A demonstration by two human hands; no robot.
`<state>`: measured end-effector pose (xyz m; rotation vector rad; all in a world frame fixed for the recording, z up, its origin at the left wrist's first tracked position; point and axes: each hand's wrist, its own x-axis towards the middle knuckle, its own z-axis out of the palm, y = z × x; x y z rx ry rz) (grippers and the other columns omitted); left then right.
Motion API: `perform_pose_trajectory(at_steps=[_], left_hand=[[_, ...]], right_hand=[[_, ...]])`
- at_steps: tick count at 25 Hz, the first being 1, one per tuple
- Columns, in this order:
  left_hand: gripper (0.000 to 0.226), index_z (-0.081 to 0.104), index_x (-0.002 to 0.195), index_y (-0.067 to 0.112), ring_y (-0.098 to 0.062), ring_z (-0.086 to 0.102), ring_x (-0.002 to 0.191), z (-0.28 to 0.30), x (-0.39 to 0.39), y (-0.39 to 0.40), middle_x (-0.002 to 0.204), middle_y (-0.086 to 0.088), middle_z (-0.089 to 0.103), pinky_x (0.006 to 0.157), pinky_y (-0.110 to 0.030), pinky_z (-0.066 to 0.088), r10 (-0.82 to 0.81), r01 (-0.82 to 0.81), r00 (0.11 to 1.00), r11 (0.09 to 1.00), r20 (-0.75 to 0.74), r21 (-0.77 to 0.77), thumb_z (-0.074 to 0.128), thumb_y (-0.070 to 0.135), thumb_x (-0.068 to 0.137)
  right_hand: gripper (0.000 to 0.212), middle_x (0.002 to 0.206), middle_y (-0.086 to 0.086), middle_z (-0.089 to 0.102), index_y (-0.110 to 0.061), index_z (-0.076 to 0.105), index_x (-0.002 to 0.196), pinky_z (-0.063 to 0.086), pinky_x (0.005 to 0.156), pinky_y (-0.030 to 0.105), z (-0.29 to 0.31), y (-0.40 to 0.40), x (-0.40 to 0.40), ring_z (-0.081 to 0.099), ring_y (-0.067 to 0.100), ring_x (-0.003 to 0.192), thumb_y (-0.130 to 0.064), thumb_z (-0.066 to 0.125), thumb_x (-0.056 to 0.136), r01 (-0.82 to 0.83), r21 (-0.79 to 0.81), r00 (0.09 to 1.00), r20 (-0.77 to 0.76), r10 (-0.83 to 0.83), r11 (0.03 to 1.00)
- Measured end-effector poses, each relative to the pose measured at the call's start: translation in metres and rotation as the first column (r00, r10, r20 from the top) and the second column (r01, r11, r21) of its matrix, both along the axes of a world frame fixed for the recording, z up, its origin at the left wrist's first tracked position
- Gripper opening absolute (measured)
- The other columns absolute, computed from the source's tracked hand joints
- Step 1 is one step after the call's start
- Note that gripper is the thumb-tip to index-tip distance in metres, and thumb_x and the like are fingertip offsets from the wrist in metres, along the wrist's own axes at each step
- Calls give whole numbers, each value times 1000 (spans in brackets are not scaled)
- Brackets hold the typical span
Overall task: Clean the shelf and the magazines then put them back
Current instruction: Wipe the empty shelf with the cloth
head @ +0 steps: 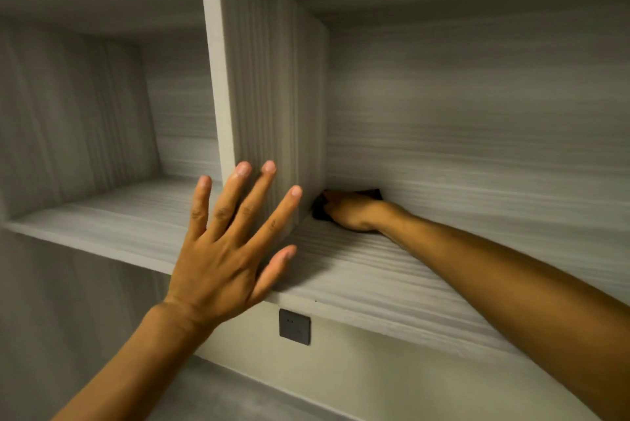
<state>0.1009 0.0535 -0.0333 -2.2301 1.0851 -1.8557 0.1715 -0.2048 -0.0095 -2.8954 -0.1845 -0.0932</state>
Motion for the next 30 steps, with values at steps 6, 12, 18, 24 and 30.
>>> perform_pose_trajectory(at_steps=[6, 12, 18, 24, 30], left_hand=[[59, 28, 151, 18, -32, 7, 148, 1, -9, -2, 157, -18, 22, 115, -61, 10, 36, -38, 998, 998, -53, -42, 33, 45, 99], [62, 24, 152, 19, -38, 10, 147, 0, -25, -17, 160, -16, 14, 116, -59, 6, 95, -100, 985, 995, -144, -29, 36, 45, 98], [60, 25, 152, 21, -33, 9, 148, 10, -49, -38, 160, -14, 12, 117, -60, 7, 95, -80, 949, 995, -299, 62, 35, 43, 97], [63, -4, 151, 41, -8, -19, 146, 6, -55, -68, 160, 9, -15, 121, -42, -5, -120, 114, 718, 992, -686, -54, 3, 61, 92], [69, -17, 148, 42, -2, -28, 141, 2, -70, -114, 157, 13, -26, 116, -31, -19, -180, 172, 601, 981, -779, -94, -3, 63, 83]], right_hand=[[53, 161, -13, 4, -29, 6, 155, 2, 120, 28, 0, 62, -159, 3, 6, 147, -39, 22, 105, -269, -87, 963, -23, 268, 959], [51, 159, -19, -2, -33, 5, 153, -5, 119, 26, -2, 34, -166, -5, -1, 145, -42, 18, 105, -251, -52, 964, -110, 244, 967], [48, 157, 2, 27, -18, 29, 150, 18, 119, 35, 1, -46, -79, 28, 22, 142, -33, 23, 105, 53, -51, 995, -77, -57, 997], [51, 162, -2, 10, -18, 16, 155, 5, 120, 29, -3, -22, -157, 9, 15, 148, -30, 24, 106, -94, -131, 995, 11, 96, 987], [49, 149, -36, -14, -45, -1, 149, -11, 111, 14, 2, -28, -273, -19, -17, 135, -42, 18, 104, -233, -15, 959, -169, 228, 972]])
